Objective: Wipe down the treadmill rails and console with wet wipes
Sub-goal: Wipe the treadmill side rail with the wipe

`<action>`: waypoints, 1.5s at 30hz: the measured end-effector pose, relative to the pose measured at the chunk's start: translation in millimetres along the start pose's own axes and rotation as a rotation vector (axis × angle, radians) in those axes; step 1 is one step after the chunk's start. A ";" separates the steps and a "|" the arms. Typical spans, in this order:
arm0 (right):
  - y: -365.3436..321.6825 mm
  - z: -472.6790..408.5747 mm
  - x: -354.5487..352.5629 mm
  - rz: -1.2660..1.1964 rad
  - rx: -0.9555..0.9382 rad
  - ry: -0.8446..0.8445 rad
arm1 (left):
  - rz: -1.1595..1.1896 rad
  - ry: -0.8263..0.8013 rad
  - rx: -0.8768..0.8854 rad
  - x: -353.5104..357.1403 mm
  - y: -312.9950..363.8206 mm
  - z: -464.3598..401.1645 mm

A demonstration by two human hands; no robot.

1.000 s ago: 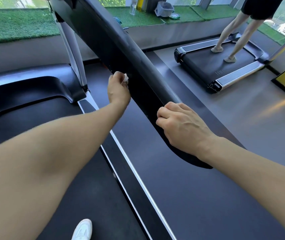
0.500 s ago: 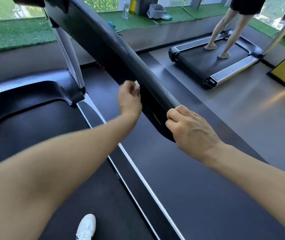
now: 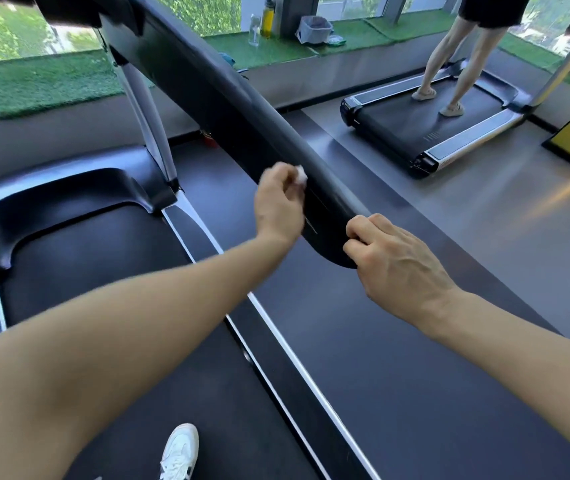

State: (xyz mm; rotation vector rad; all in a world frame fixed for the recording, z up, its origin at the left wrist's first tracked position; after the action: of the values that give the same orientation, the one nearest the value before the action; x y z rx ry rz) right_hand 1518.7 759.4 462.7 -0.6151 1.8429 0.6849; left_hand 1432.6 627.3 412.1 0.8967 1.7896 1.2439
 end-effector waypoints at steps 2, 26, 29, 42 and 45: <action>0.1 0.7 -1.6 0.015 0.027 0.005 | -0.016 0.083 -0.065 -14.4 -6.7 -27.9; 3.3 7.6 2.1 -0.020 0.043 -0.007 | -0.007 -0.240 -0.027 29.5 0.1 58.6; 1.1 4.0 1.6 -0.016 0.024 -0.001 | -0.002 -0.095 -0.103 13.7 -20.7 16.5; 2.1 14.5 4.4 -0.015 -0.002 0.019 | -0.021 -0.158 -0.135 34.0 -28.0 67.9; 2.9 17.2 4.9 -0.018 0.003 0.026 | -0.081 -0.046 -0.117 13.2 -33.0 26.9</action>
State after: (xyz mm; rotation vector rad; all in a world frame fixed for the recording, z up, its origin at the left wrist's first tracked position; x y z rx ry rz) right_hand 1526.1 773.1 453.3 -0.6406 1.8599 0.6651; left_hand 1446.2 640.8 371.9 0.7731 1.6821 1.2520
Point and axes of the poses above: each hand's wrist, its own z-axis away from the middle knuckle, its own x-axis out of the palm, y = z × x, the point moved 10 cm from there along -z, towards the middle knuckle, and after that the axes turned 2 degrees about y, right-handed, at the moved point
